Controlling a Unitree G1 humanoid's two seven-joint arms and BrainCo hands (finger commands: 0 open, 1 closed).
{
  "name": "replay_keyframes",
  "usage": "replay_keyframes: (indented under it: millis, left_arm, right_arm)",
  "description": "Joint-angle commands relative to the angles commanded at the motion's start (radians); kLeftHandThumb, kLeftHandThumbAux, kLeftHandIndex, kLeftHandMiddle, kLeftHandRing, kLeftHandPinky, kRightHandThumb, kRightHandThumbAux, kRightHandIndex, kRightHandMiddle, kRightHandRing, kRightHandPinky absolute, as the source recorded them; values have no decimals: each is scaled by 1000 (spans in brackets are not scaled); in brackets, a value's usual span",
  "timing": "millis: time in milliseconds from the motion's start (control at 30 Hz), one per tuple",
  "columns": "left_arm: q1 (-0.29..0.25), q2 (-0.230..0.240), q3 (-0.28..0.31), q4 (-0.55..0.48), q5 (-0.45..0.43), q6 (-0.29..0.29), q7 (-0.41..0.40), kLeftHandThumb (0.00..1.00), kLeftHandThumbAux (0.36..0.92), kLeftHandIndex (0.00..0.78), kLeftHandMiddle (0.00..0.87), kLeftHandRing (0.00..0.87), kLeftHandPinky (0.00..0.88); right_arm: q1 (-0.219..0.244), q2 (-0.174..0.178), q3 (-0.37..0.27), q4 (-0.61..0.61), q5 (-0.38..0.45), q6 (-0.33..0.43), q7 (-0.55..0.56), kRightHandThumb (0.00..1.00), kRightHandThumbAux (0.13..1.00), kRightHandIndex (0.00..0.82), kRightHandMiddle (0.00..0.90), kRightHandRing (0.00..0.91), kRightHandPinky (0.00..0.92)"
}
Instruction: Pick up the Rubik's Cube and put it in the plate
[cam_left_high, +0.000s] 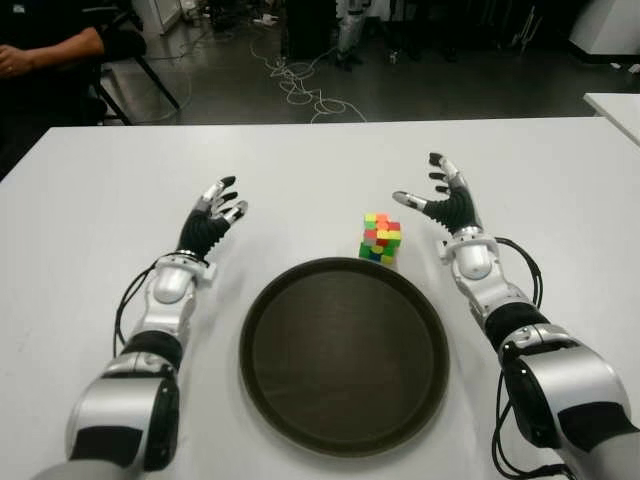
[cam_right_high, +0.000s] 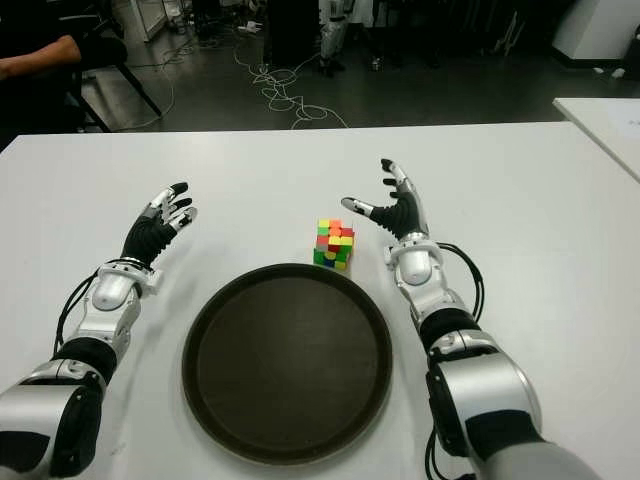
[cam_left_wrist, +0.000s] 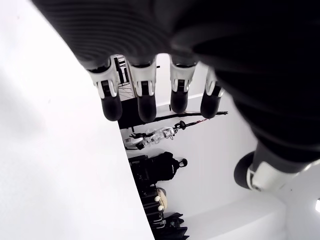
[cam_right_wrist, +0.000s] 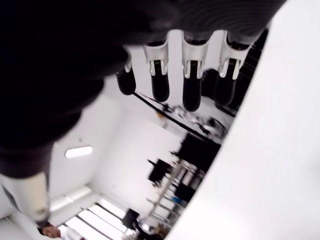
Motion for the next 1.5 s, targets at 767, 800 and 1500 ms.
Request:
replay_keyframes:
  millis: [767,800,1500]
  left_arm:
    - [-1,-3,5,0,-7,8,3,173,579,33,83,92,127]
    - [-1,-3,5,0,-6,8,4,172,578,33,83,92,128]
    - [-1,1,3,1,-2,-1,3,171,585,48,101,112,146]
  right_arm:
    - [3,-99,174,-116,-231,-9,-114,0,635,39,77,122,175]
    - [1,-106,189,-120,-248,5,-106,0,637,41,79,123,170]
    - [-23,-214,401,-253,-409,188,309,0,685,161,203,218,216]
